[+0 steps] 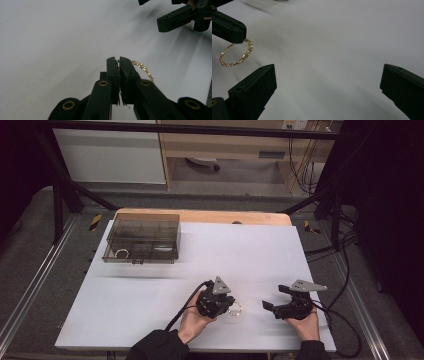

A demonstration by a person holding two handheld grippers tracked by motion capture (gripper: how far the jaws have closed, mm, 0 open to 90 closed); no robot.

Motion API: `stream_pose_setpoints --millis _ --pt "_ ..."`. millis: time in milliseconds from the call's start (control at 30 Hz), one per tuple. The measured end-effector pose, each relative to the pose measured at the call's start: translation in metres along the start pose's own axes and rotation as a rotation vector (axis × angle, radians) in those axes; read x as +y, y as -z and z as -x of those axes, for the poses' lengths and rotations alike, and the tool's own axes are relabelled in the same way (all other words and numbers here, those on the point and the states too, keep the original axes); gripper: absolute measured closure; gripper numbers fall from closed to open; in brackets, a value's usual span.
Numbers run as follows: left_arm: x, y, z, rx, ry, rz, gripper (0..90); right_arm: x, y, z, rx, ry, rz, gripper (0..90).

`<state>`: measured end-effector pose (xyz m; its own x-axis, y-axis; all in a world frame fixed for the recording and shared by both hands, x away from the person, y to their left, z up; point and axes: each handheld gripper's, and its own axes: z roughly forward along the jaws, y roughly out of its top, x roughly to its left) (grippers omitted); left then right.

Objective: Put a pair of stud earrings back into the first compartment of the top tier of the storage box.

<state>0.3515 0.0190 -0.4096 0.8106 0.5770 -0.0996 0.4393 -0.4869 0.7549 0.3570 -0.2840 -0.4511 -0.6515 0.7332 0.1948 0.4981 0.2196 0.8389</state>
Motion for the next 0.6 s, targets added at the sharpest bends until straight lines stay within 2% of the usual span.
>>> stream_pose_setpoints --millis 100,233,433,600 --pt "0.000 0.009 -0.007 0.016 -0.001 0.000 86.1 0.000 0.000 0.000 -0.001 0.000 -0.001 1.1" --pt "-0.002 0.021 -0.021 0.029 0.027 0.009 86.1 0.000 0.000 0.000 -0.001 -0.001 0.000 1.1" --pt "-0.006 0.037 -0.038 0.063 0.036 0.012 86.1 0.000 0.000 0.000 -0.002 -0.001 -0.002 1.1" --pt "-0.012 0.053 -0.056 0.091 0.068 0.018 86.1 0.000 0.000 0.000 -0.002 0.001 -0.001 1.1"
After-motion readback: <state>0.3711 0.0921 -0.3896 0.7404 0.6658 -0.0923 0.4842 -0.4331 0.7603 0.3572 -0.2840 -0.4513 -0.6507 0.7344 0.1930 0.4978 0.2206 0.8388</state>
